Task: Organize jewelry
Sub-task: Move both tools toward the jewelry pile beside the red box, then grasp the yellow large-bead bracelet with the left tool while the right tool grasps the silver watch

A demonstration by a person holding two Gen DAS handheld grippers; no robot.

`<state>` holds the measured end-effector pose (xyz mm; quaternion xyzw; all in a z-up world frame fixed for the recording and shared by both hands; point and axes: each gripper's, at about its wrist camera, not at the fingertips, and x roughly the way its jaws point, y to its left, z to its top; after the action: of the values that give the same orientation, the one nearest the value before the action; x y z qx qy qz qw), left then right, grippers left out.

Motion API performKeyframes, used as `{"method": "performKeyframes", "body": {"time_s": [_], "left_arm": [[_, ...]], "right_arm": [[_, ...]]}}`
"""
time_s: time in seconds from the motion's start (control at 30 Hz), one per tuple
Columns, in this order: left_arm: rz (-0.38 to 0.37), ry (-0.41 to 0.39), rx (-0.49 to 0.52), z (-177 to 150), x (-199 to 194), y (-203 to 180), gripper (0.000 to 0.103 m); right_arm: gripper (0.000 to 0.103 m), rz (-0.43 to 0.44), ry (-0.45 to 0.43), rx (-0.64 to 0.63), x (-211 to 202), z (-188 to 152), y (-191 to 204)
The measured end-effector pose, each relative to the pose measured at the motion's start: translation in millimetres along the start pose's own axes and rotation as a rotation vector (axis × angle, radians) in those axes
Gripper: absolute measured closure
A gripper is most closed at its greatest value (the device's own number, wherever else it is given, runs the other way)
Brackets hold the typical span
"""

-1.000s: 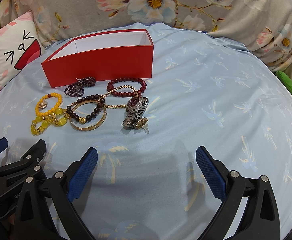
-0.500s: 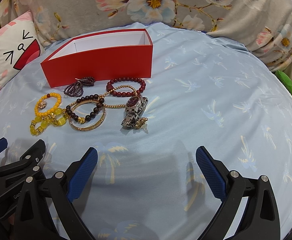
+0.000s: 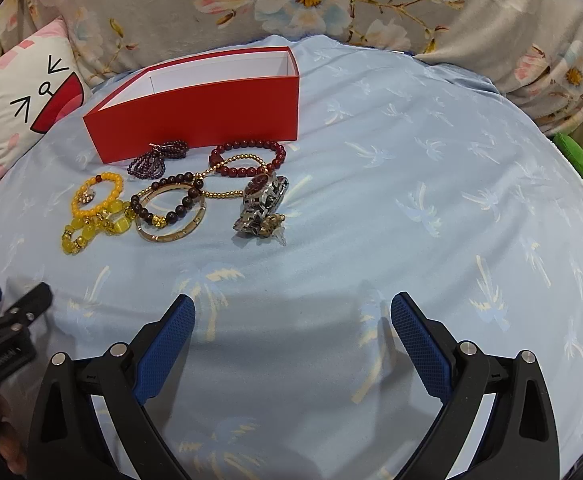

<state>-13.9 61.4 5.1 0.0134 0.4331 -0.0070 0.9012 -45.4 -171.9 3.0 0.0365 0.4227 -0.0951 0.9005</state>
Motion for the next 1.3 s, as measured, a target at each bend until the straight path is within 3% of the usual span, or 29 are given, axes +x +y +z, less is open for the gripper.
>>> {"method": "performKeyframes", "body": {"time_s": [0.2, 0.47, 0.73, 0.9, 1.17, 1.3], "left_arm": [[-0.053, 0.010, -0.052, 15, 4, 13, 0.009], [-0.147, -0.004, 0.035, 36, 17, -33, 0.009], [-0.162, 0.006, 0.065, 43, 37, -53, 0.010], [-0.175, -0.011, 0.109, 45, 37, -62, 0.023], [-0.248, -0.035, 0.141, 44, 32, -67, 0.082], [-0.264, -0.042, 0.131, 41, 29, -64, 0.085]], "right_arm": [[0.008, 0.015, 0.006, -0.018, 1, 10, 3], [0.014, 0.010, -0.001, -0.010, 12, 35, 0], [0.019, 0.023, 0.026, 0.015, 21, 36, -6], [0.019, 0.027, 0.028, 0.025, 23, 36, -10], [0.027, 0.044, 0.030, 0.035, 23, 36, -14], [0.034, 0.057, 0.033, 0.045, 23, 38, -15]]}}
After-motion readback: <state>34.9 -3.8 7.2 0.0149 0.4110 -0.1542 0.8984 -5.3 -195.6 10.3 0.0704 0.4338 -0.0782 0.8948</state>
